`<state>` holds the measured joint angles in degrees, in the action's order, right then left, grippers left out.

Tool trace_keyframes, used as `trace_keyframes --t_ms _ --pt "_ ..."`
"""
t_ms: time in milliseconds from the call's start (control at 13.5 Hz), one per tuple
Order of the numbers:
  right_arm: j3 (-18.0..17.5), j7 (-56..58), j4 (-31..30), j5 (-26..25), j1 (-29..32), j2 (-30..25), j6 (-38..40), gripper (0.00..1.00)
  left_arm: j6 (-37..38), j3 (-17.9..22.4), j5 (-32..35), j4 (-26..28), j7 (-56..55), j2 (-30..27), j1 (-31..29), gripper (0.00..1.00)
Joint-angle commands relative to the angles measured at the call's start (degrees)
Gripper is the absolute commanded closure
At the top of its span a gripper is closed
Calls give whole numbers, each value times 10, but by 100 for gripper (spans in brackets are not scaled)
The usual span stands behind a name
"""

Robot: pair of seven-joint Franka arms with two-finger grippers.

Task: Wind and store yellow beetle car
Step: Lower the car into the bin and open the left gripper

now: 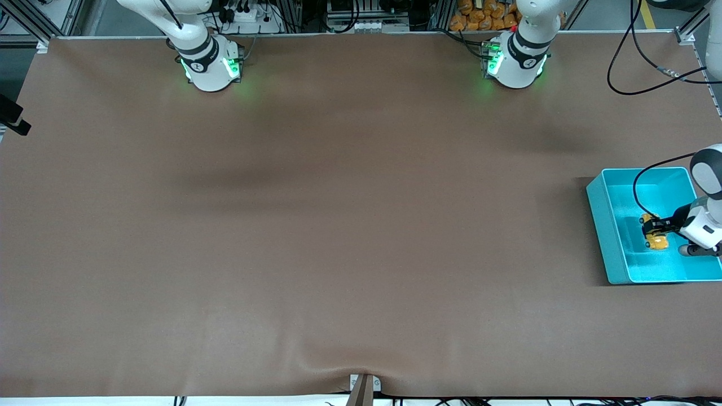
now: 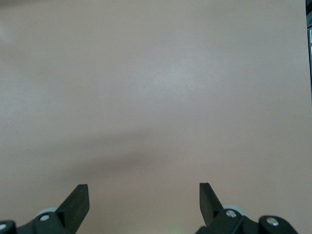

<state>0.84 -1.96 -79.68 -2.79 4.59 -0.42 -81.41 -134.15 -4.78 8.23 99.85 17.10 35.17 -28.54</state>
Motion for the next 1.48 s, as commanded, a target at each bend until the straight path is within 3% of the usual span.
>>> trace_keyframes --t_ms 0,295,369,443,517,1034,1403 --pt "-1 3 4 5 6 -5 9 0 -16 -2 7 -12 9 17 -2 100" --pt "-1 0 4 7 5 -5 9 0 -20 -4 6 -11 9 29 0 100" --pt "-1 1 4 7 6 -5 10 0 -20 -4 6 -11 8 28 0 81" --pt "-1 1 4 5 7 -5 15 0 -20 -4 6 -10 9 26 1 17" --pt "-1 2 4 4 6 -5 19 0 -19 -5 6 -8 9 20 2 0" --pt "-5 3 9 7 2 -10 42 0 53 -61 6 -10 -1 -104 3 0" --pt "-7 3 13 6 0 -10 43 0 176 -156 6 -9 -111 -209 2 0"
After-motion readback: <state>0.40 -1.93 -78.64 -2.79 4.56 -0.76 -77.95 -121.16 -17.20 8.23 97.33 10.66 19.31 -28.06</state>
